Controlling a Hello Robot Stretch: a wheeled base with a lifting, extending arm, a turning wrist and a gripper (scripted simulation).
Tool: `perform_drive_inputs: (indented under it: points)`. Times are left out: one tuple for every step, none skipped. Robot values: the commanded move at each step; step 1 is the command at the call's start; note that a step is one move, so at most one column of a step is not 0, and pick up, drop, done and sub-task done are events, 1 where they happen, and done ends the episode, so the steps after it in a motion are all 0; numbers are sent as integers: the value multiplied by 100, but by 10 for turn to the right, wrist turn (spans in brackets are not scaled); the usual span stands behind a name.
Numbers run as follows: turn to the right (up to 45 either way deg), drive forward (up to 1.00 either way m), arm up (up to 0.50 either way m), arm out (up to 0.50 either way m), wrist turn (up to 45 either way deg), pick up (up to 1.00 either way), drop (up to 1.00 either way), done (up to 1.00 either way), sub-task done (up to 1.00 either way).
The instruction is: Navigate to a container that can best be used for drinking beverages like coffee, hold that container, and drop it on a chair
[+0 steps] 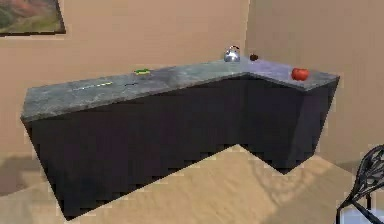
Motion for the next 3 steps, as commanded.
perform_drive_inputs:
  points:
    - [450,0,0,0,0,0,0,0,0]
    - [450,0,0,0,0,0,0,0,0]
    - [120,0,0,0,0,0,0,0,0]
